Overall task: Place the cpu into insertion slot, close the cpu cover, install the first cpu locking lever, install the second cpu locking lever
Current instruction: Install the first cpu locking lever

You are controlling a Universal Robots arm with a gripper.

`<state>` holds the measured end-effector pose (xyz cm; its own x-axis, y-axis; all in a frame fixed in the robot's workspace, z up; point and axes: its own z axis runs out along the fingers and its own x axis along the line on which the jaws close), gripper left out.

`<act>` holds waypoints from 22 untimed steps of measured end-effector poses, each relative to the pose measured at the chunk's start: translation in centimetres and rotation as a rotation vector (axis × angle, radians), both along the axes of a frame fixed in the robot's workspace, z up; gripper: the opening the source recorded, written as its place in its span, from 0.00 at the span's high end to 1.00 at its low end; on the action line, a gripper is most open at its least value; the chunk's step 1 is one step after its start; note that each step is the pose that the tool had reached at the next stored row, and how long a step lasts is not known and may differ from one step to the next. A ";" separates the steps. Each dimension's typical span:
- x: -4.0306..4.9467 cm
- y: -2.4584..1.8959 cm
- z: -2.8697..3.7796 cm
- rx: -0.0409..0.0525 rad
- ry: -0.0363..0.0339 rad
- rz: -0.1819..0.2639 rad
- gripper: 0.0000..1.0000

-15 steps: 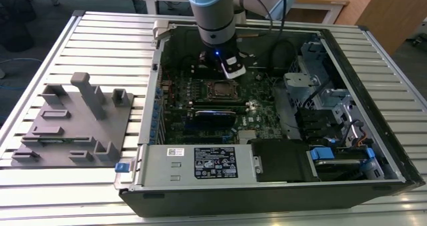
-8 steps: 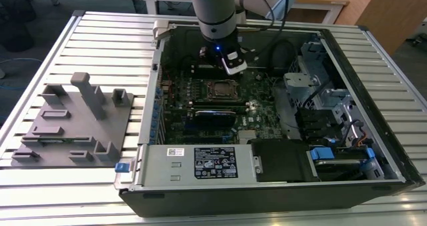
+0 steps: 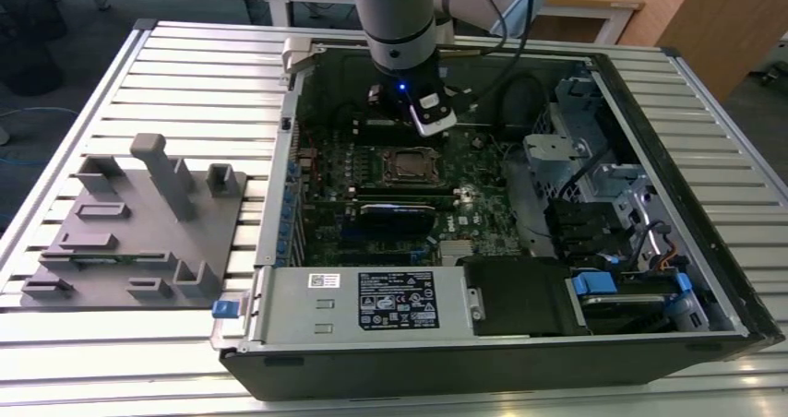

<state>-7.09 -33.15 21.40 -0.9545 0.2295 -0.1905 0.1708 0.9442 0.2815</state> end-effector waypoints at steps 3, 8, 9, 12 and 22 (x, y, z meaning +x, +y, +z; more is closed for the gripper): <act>0.00 0.00 0.00 -0.0009 0.0006 0.000 0.90; 0.00 0.01 -0.03 -0.0156 0.0061 0.000 0.90; 0.00 0.01 -0.04 -0.0211 0.0072 0.000 0.90; 0.00 0.03 -0.08 -0.0416 0.0110 0.000 0.90; 0.00 0.11 -0.29 -0.1516 0.0389 0.000 0.90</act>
<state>-7.08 -33.04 21.11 -0.9619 0.2008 -0.1858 0.1787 0.9754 0.1289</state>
